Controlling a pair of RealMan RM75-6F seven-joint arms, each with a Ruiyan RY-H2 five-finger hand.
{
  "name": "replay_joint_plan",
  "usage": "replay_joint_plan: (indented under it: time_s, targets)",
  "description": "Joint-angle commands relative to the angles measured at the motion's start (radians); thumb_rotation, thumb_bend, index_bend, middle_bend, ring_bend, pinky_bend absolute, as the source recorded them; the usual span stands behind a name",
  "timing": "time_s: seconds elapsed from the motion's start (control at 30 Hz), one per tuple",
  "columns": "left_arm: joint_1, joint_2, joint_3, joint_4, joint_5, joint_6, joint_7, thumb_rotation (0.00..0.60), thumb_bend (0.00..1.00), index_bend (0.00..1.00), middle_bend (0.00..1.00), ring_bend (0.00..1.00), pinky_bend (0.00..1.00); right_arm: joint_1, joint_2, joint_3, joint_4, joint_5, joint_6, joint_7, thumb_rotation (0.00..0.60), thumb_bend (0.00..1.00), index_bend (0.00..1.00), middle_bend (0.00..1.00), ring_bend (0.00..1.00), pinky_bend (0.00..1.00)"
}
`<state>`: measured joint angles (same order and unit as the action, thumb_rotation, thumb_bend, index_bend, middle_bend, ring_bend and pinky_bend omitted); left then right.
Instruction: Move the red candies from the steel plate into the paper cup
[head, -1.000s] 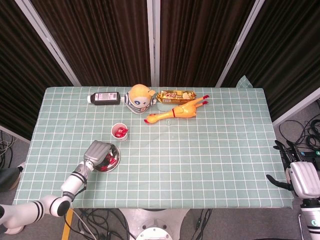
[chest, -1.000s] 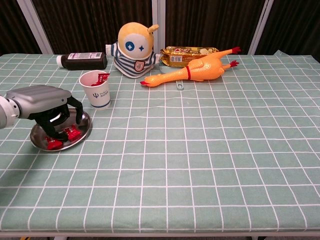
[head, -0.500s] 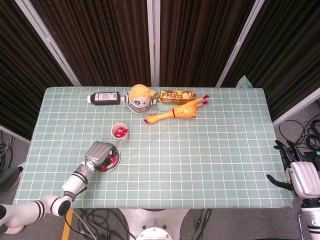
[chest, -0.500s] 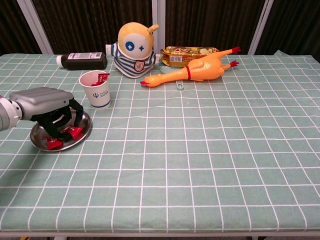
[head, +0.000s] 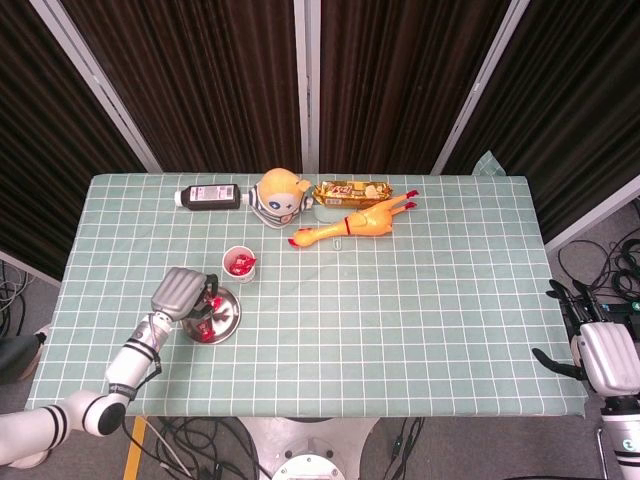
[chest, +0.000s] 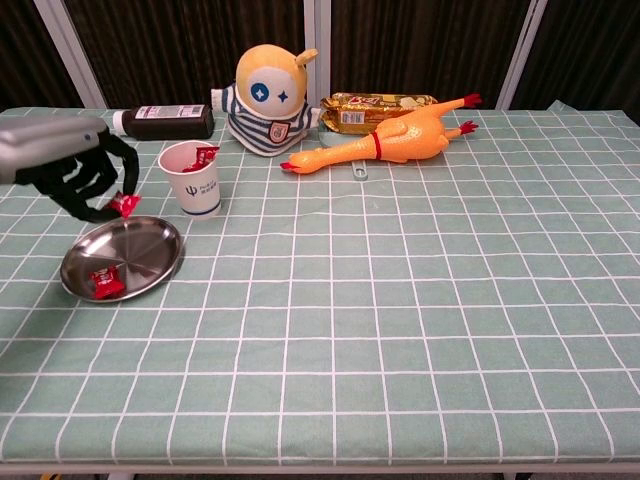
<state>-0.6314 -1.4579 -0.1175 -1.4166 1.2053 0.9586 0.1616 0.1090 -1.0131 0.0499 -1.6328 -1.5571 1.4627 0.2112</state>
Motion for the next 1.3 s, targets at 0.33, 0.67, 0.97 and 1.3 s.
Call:
replay_joint_plan:
  time_s: [0.33, 0.67, 0.97, 1.3]
  targets:
    - [-0.131, 0.013, -0.122, 0.041, -0.114, -0.111, 0.039, 0.6, 0.33, 0.62, 0.9, 0.8, 0.98, -0.001, -0.004, 0.0, 0.012, 0.004, -0.001, 0.009, 0.6, 0.08, 0.04, 0.2, 0.01, 0.23]
    - [-0.219, -0.048, -0.121, 0.115, -0.239, -0.191, 0.147, 0.6, 0.32, 0.6, 0.89, 0.8, 0.98, -0.002, -0.002, 0.003, 0.015, 0.018, -0.006, 0.01, 0.6, 0.08, 0.04, 0.2, 0.01, 0.23]
    - [-0.228, -0.051, -0.098, 0.118, -0.272, -0.191, 0.161, 0.6, 0.32, 0.41, 0.88, 0.8, 0.98, -0.001, -0.001, 0.004, 0.014, 0.017, -0.007, 0.01, 0.6, 0.08, 0.04, 0.2, 0.01, 0.23]
    - [-0.121, 0.051, -0.062, -0.017, -0.172, -0.034, 0.093, 0.6, 0.32, 0.36, 0.88, 0.79, 0.98, -0.003, 0.002, 0.003, 0.005, 0.009, 0.0, 0.004, 0.6, 0.08, 0.04, 0.2, 0.01, 0.23]
